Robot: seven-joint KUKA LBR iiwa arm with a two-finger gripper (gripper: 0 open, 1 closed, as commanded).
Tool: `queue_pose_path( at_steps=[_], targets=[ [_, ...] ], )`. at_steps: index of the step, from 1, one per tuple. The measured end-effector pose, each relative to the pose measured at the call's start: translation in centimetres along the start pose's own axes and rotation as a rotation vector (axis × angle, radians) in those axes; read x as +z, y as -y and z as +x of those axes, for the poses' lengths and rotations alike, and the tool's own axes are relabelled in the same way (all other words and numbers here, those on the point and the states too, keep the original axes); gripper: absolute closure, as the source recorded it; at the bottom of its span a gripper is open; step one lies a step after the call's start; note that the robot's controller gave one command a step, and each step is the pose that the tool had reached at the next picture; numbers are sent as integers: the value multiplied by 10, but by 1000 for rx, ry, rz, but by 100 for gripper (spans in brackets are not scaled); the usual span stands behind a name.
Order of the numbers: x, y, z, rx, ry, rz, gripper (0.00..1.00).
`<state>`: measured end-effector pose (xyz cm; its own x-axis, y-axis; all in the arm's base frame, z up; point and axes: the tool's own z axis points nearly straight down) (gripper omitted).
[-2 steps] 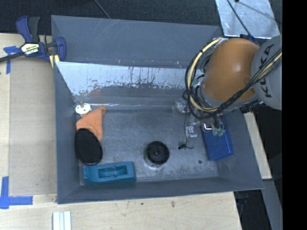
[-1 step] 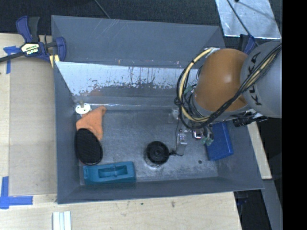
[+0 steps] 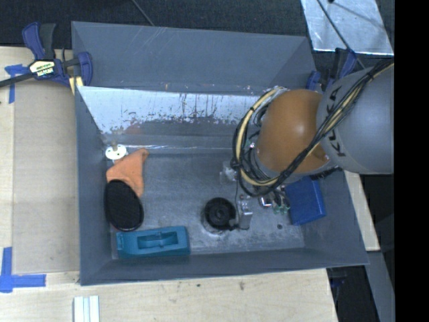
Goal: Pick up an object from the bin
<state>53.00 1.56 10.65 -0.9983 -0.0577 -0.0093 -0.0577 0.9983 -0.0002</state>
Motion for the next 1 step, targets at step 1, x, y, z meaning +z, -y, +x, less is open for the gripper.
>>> queue_pose_path(
  at_steps=[1],
  targets=[
    [34, -9, 12, 36, -20, 0, 100]
  ],
)
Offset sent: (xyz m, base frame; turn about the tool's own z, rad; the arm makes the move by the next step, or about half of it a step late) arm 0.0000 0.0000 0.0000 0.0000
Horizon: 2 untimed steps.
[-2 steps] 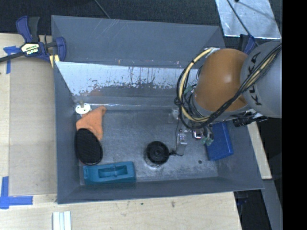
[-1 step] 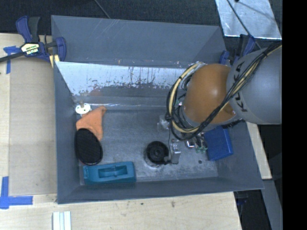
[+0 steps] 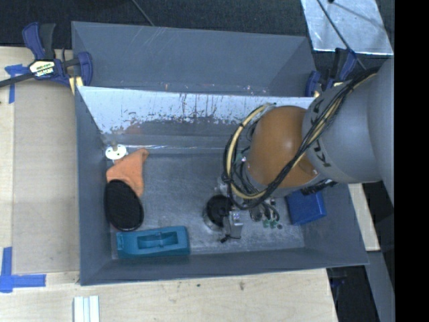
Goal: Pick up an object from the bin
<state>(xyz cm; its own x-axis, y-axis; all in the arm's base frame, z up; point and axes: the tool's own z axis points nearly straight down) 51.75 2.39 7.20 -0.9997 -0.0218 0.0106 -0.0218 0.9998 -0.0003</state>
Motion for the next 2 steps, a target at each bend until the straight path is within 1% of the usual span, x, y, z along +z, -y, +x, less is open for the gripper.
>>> queue_pose_path(
  at_steps=[1, 2],
  targets=[
    [0, 0, 0, 0, 0, 0, 100],
    [-51, 3, 10, -11, 9, 0, 100]
  ],
)
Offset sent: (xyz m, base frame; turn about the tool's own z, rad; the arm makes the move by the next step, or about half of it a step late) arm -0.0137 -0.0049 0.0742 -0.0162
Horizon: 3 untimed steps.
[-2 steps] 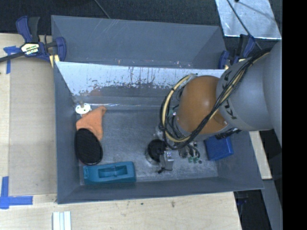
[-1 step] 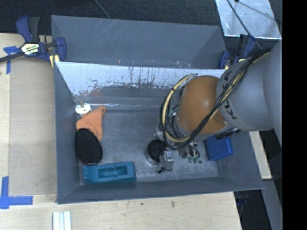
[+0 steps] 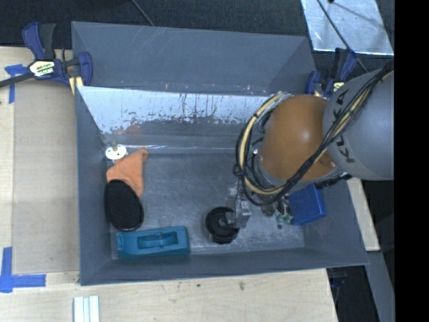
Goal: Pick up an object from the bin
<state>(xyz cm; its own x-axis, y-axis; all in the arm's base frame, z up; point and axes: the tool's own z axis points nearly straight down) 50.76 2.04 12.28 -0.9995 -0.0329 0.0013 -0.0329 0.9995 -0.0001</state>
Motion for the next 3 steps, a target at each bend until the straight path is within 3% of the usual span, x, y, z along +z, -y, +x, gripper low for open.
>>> queue_pose_path(
  at_steps=[2, 3],
  targets=[
    [-9, 1, -2, -59, 10, 1, 100],
    [-158, -30, -32, -63, 8, 0, 100]
  ],
)
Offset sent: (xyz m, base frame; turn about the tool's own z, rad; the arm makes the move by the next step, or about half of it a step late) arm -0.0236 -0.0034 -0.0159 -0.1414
